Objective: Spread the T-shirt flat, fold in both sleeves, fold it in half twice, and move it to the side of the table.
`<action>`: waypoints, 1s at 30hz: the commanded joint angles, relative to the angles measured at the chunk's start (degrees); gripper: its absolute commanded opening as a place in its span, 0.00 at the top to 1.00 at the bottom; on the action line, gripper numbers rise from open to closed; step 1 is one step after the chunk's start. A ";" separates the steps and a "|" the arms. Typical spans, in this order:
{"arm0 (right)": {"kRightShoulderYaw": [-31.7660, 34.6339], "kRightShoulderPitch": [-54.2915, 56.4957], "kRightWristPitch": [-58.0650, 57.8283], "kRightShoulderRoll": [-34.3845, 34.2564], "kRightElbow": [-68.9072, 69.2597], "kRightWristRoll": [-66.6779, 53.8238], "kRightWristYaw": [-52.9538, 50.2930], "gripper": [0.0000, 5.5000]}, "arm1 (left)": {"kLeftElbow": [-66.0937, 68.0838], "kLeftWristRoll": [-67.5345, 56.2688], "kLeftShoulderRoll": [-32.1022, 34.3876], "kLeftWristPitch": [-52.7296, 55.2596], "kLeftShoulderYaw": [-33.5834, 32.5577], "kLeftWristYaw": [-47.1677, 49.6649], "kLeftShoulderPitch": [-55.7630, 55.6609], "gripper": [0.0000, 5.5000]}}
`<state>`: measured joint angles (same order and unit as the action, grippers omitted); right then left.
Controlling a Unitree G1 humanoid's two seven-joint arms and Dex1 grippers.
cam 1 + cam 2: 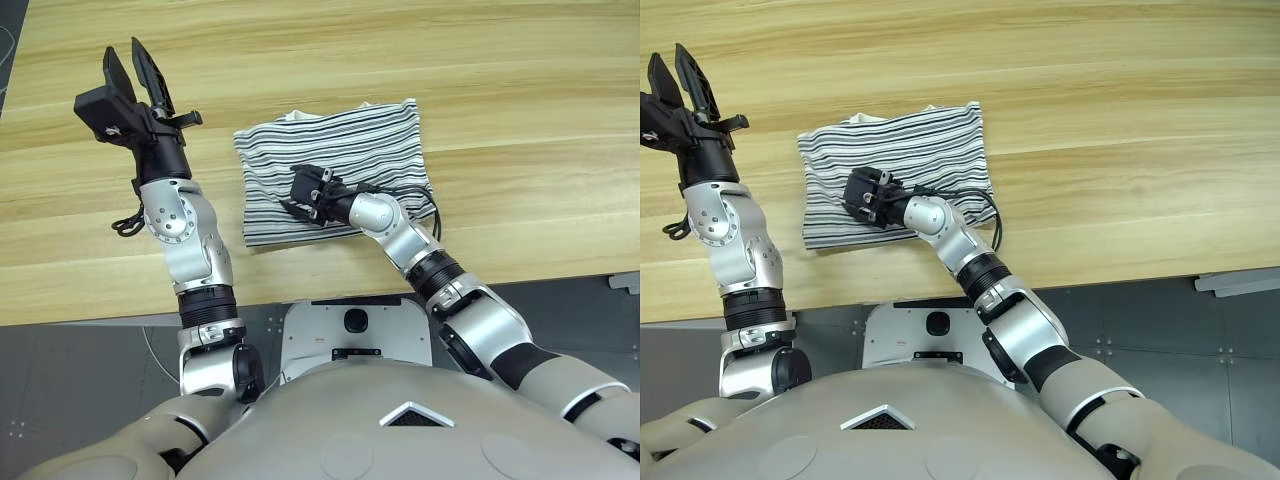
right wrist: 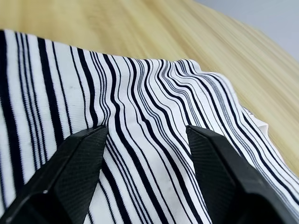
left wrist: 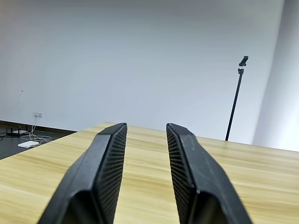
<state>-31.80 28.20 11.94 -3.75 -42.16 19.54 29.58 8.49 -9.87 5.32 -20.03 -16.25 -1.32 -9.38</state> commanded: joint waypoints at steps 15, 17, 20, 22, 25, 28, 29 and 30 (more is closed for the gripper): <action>-11.24 8.41 23.09 40.06 9.90 13.59 21.06 0.43 | 6.08 0.26 0.60 -3.08 -0.02 0.10 -3.82 0.71; -10.72 7.95 23.32 42.61 12.40 12.37 24.50 0.43 | 6.61 0.26 0.72 -3.30 -0.01 0.03 -3.85 0.71; -9.40 7.07 23.08 44.74 15.62 10.68 27.25 0.43 | 7.46 0.93 1.35 -2.78 0.85 -0.86 -3.72 0.71; -8.47 5.98 22.33 45.78 17.69 9.67 28.51 0.43 | 8.45 3.02 2.96 -2.15 3.20 -3.16 -3.79 0.71; -7.38 4.68 21.79 46.98 18.60 9.49 29.53 0.43 | 8.31 7.07 6.70 -1.02 7.81 -8.25 -3.23 0.71; -5.41 4.46 21.54 46.75 19.21 9.16 28.22 0.43 | 7.98 10.38 10.62 -0.87 11.50 -12.96 -2.98 0.71; -4.31 4.79 21.46 46.09 19.41 8.71 27.04 0.43 | 7.88 11.79 12.24 -1.29 12.42 -14.14 -3.25 0.71; -3.21 4.89 20.95 45.72 19.92 8.10 26.29 0.43 | 7.74 12.91 13.69 -1.71 13.05 -15.08 -3.62 0.71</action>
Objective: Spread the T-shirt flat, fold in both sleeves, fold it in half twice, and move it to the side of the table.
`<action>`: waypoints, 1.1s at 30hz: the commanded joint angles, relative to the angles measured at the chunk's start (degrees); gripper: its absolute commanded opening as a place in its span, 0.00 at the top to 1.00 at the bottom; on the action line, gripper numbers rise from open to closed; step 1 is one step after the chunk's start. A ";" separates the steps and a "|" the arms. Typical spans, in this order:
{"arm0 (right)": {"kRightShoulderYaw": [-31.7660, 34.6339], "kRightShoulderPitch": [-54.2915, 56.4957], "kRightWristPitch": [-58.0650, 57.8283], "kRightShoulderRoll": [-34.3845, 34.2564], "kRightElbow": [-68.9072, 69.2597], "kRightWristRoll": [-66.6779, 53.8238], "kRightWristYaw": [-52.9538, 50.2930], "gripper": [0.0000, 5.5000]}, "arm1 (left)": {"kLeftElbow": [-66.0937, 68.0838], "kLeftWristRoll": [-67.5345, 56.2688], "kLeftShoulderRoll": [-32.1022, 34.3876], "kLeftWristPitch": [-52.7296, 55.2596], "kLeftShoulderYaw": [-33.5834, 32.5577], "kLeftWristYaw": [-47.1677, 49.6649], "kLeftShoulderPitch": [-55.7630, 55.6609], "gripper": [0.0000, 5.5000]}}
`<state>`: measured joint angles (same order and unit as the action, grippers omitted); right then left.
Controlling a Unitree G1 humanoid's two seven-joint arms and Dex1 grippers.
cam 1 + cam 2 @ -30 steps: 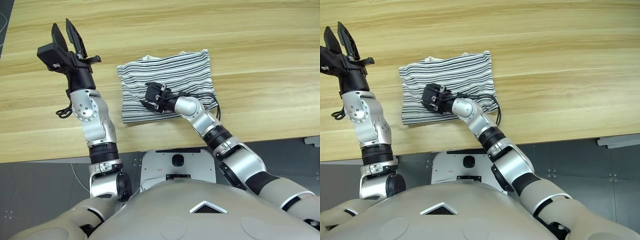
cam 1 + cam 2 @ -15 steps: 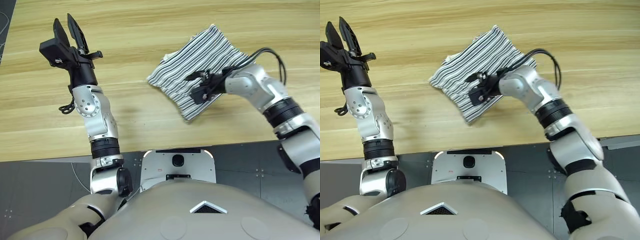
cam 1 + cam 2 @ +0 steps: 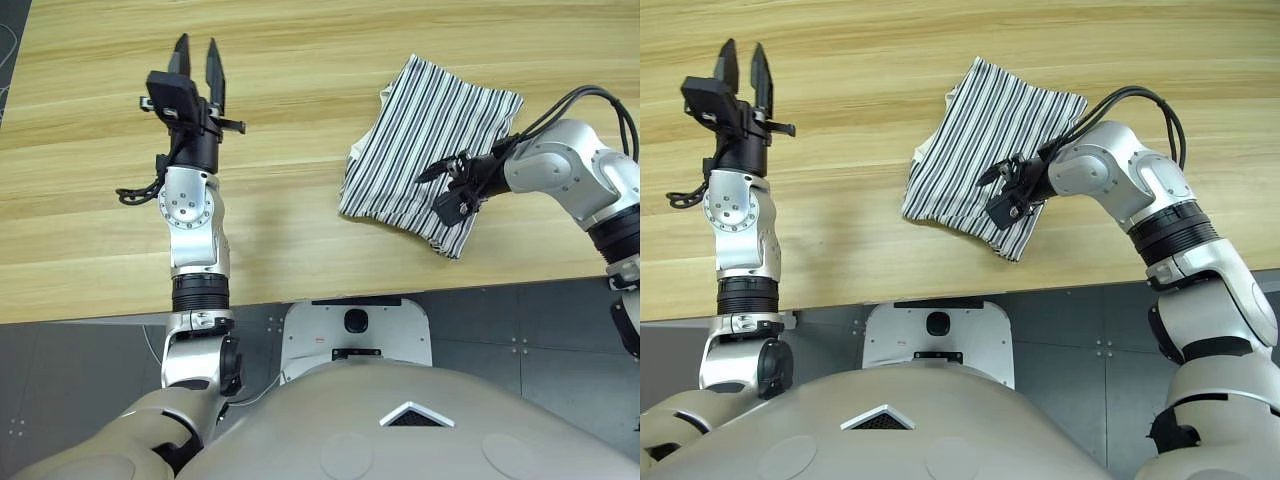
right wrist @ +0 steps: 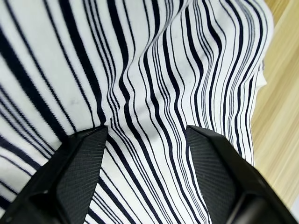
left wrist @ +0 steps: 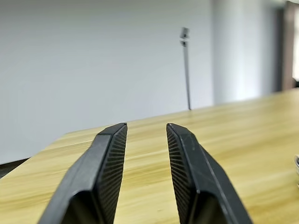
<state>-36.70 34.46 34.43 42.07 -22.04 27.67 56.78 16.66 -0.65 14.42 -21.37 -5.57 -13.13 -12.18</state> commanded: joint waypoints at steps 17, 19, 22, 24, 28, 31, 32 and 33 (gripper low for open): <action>18.74 -14.66 9.24 11.74 0.24 -7.28 -11.24 0.39 | 34.19 42.31 22.39 -33.07 30.29 -1.99 -25.53 0.62; 18.92 -15.11 13.62 12.13 -4.77 -5.96 -14.25 0.35 | 37.72 45.63 21.25 -35.71 32.95 2.66 -27.30 0.58; 18.15 -15.15 20.06 13.00 -11.38 -0.50 -20.38 0.25 | 41.03 52.72 19.17 -37.86 38.27 11.67 -30.00 0.51; 18.47 -15.84 23.85 14.13 -13.07 2.59 -24.05 0.18 | 42.95 56.70 17.63 -38.79 41.70 16.70 -32.19 0.44; 16.21 -16.07 30.24 13.27 -15.50 10.32 -31.41 0.04 | 44.95 62.68 17.00 -40.38 47.00 26.38 -34.72 0.32; 14.90 -15.74 34.32 12.52 -15.33 16.84 -38.34 0.00 | 45.50 66.66 16.82 -40.59 51.11 32.30 -35.38 0.22; 14.46 -15.72 35.63 12.14 -15.16 18.68 -40.64 0.00 | 45.63 68.51 16.77 -40.28 52.96 34.29 -35.53 0.19; 14.14 -15.71 36.92 11.84 -14.53 21.03 -43.51 0.00 | 46.06 69.64 16.67 -40.25 54.30 35.41 -35.60 0.15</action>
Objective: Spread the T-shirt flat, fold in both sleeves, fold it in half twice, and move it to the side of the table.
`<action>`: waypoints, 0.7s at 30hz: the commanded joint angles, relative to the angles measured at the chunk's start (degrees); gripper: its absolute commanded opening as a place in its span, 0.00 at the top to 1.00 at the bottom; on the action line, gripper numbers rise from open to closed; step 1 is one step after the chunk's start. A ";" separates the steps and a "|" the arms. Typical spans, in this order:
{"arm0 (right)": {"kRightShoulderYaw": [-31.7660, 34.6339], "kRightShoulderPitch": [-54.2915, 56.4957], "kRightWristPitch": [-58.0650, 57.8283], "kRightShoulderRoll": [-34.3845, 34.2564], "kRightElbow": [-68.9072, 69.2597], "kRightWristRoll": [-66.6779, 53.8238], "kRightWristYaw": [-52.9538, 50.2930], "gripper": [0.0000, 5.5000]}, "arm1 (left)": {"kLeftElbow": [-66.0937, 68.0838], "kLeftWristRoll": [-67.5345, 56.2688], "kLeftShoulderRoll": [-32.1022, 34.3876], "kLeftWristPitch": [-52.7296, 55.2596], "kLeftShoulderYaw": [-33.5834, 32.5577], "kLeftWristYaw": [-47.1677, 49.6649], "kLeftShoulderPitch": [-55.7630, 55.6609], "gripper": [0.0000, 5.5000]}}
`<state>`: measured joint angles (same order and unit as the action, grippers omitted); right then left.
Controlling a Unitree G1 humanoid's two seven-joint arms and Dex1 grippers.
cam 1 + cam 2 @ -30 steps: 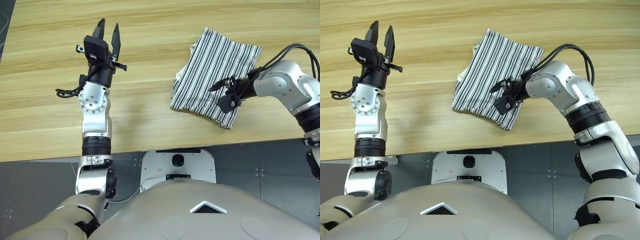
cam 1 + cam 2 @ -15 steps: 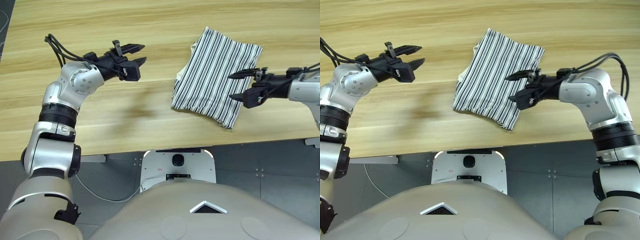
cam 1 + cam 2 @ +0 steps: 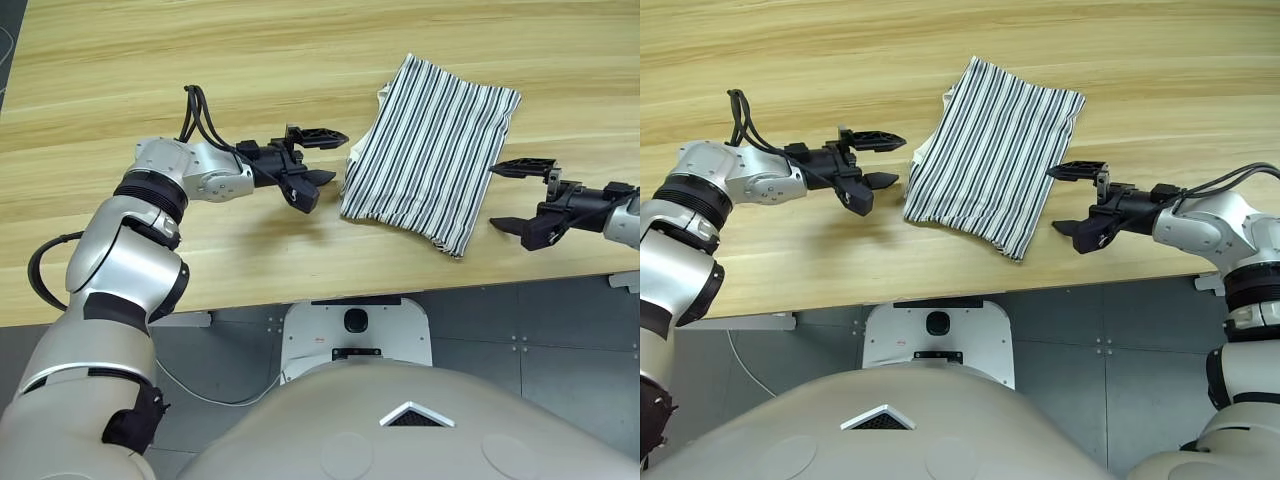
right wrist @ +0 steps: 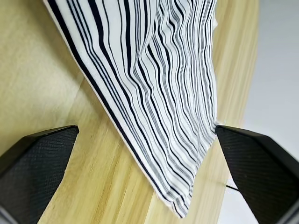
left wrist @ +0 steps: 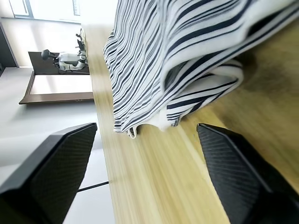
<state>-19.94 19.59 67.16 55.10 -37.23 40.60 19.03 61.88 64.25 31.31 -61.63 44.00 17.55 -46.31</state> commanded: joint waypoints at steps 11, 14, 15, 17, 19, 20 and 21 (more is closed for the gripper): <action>-10.70 0.95 3.16 -4.00 0.78 24.45 -27.96 0.00 | 5.67 13.94 -2.41 2.75 18.09 21.56 -4.55 0.14; -12.55 2.06 0.74 -5.18 -1.65 24.59 -29.41 0.00 | 8.75 13.90 -5.02 5.38 19.88 22.35 -5.71 0.14; -13.18 2.42 0.23 -5.41 -2.24 24.67 -29.81 0.00 | 9.62 13.92 -5.88 6.41 20.39 22.43 -6.01 0.14; -14.56 2.93 -0.44 -5.77 -2.79 25.04 -30.86 0.00 | 11.02 13.75 -7.24 8.05 21.28 22.45 -6.20 0.14; -15.92 3.06 -0.76 -6.05 -2.75 25.38 -31.99 0.00 | 11.87 13.64 -8.31 9.11 22.15 22.51 -6.14 0.14; -16.55 3.09 -0.89 -6.14 -2.67 25.47 -32.45 0.00 | 12.16 13.53 -8.81 9.41 22.42 22.45 -6.06 0.14; -17.12 3.13 -1.00 -6.17 -2.53 25.54 -32.94 0.00 | 12.28 13.56 -9.28 9.50 22.81 22.55 -5.96 0.14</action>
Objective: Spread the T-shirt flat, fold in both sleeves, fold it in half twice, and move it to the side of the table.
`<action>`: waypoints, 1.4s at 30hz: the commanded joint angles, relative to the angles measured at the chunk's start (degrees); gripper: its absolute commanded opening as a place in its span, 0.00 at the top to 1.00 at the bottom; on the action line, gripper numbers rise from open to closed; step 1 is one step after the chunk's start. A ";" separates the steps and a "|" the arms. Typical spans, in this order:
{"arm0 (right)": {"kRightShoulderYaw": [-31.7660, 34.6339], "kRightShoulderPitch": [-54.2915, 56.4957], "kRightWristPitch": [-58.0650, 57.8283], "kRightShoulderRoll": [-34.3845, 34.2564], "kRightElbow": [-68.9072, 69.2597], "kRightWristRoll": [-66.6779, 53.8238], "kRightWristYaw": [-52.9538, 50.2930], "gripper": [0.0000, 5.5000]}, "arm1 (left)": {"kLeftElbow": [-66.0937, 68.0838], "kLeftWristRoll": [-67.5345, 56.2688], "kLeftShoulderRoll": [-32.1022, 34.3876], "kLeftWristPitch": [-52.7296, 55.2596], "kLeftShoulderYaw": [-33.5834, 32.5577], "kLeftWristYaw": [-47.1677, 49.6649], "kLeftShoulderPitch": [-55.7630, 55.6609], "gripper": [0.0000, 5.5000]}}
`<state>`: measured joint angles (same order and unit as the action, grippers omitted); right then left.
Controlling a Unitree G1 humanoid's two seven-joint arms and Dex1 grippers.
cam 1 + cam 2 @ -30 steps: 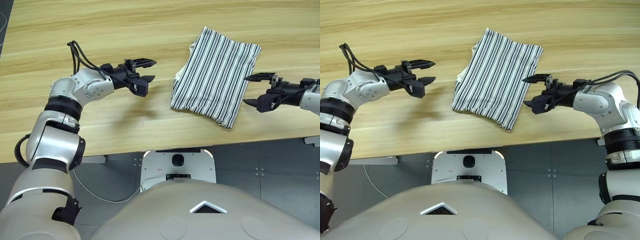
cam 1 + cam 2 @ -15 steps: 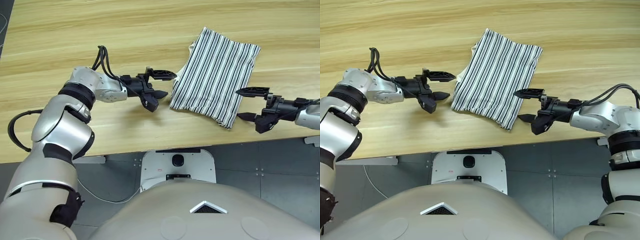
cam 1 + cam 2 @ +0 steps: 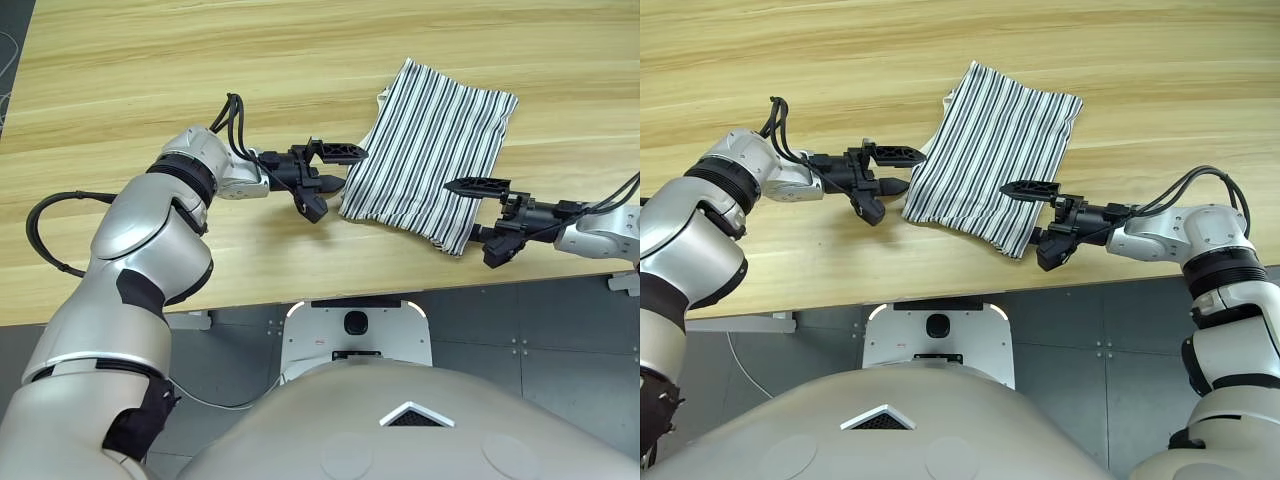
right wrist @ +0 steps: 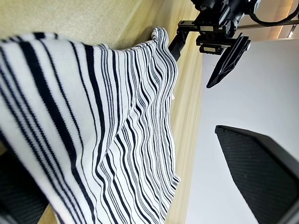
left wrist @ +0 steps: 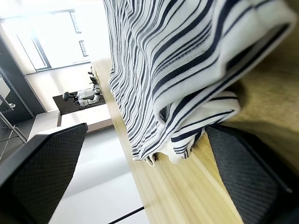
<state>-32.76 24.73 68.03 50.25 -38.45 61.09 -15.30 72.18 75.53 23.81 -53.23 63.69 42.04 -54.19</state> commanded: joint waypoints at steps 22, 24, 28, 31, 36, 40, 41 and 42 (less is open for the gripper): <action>-11.54 0.58 -3.47 -2.46 -1.27 4.51 -2.93 0.43 | 3.92 0.58 -4.53 0.71 9.01 -6.16 4.50 0.34; -11.74 0.67 -3.49 -2.52 -1.25 4.37 -3.02 0.50 | 3.98 0.33 -4.62 0.89 9.30 -6.74 4.54 0.41; -12.12 0.64 -3.56 -2.71 -0.97 3.98 -3.08 0.63 | 3.61 0.38 -5.27 0.78 9.97 -7.03 4.74 0.53; -12.44 0.67 -3.85 -2.76 -1.01 4.17 -3.40 0.75 | 3.69 0.35 -5.56 0.93 10.35 -7.39 4.79 0.65; -12.69 0.97 -4.21 -2.78 -0.85 4.88 -4.45 0.90 | 4.31 -0.29 -5.64 1.00 10.18 -10.51 5.06 0.82; -12.67 1.36 -4.65 -2.74 -0.64 5.54 -6.24 0.98 | 4.17 -0.09 -5.70 1.39 10.64 -10.85 5.43 0.92; -12.47 1.58 -4.77 -2.73 -0.70 5.52 -6.82 0.98 | 4.09 -0.08 -5.74 1.42 10.80 -10.76 5.42 0.93; -12.14 1.93 -4.76 -2.72 -0.78 5.34 -7.31 0.98 | 4.02 -0.19 -5.81 1.36 10.93 -10.76 5.33 0.94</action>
<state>-43.88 27.48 64.85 48.07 -38.35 63.79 -22.95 75.06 72.01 18.93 -51.59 71.40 35.36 -55.23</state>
